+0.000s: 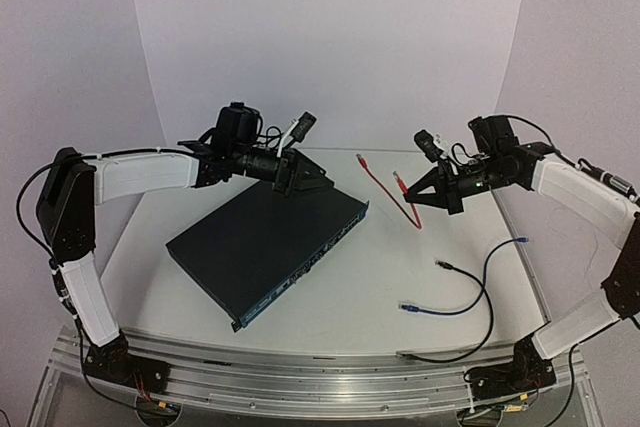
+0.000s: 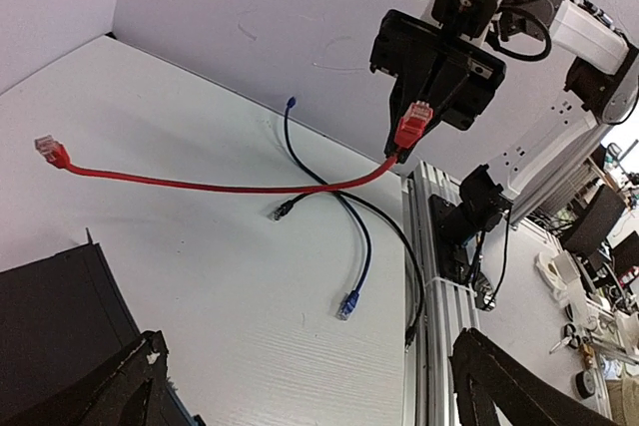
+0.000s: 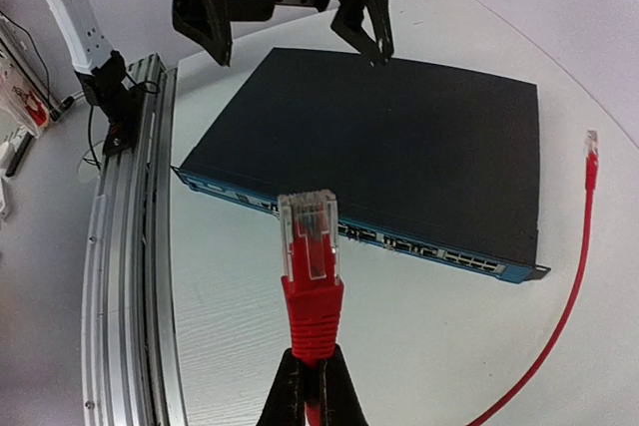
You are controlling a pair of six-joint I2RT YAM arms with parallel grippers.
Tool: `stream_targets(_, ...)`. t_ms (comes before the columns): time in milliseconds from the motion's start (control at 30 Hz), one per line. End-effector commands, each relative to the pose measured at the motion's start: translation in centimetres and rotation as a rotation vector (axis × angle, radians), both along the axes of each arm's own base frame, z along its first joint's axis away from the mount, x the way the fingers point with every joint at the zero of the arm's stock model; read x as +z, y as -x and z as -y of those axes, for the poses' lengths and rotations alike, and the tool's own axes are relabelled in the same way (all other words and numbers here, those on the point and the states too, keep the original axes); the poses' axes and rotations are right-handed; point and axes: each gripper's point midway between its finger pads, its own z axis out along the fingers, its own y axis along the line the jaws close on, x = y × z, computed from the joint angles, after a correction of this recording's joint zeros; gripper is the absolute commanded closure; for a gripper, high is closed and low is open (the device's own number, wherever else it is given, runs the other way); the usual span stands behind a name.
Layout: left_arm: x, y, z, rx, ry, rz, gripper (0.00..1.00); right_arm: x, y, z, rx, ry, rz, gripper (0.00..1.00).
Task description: Insert the plug into the switch port
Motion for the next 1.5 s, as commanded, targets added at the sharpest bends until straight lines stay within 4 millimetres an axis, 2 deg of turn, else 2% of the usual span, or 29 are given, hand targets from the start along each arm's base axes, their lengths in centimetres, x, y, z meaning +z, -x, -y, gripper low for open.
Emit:
stream_targets(0, 2.3, 1.2, 1.8, -0.124, 0.077, 0.059, 0.01, 2.4, 0.9, -1.8, 0.087, -0.105, -0.051, 1.00)
stream_targets(133, 2.6, 1.4, 3.3, -0.145, 0.085, 0.078, 0.02, 1.1, 0.3, -2.3, 0.051, -0.039, -0.050, 1.00)
stream_targets(333, 3.6, 1.7, 5.5, -0.195, 0.099, 0.084, 0.09, 0.8, 0.5, -3.0, 0.055, -0.035, -0.082, 1.00)
stream_targets(700, 1.9, 2.3, 9.3, -0.254, 0.046, 0.038, 0.26, -0.6, 0.0, -3.9, 0.039, 0.014, -0.125, 1.00)
stream_targets(967, 1.3, 2.6, 9.9, -0.273, 0.035, 0.004, 0.51, -0.9, 0.0, -4.1, 0.029, 0.038, -0.126, 1.00)
stream_targets(1167, 1.4, 3.2, 9.8, -0.301, 0.051, -0.004, 0.73, -1.1, 0.0, -4.1, 0.024, 0.050, -0.133, 1.00)
stream_targets(1333, 1.1, 3.3, 10.0, -0.310, 0.053, -0.016, 1.00, -1.7, -0.7, -4.0, -0.013, 0.078, -0.143, 1.00)
stream_targets(1433, 1.0, 3.4, 9.9, -0.309, 0.057, -0.011, 1.00, -1.7, -0.7, -4.0, -0.018, 0.077, -0.148, 0.99)
stream_targets(1467, 1.0, 3.3, 9.9, -0.304, 0.061, -0.011, 1.00, -1.6, -0.8, -4.0, -0.025, 0.073, -0.153, 0.90)
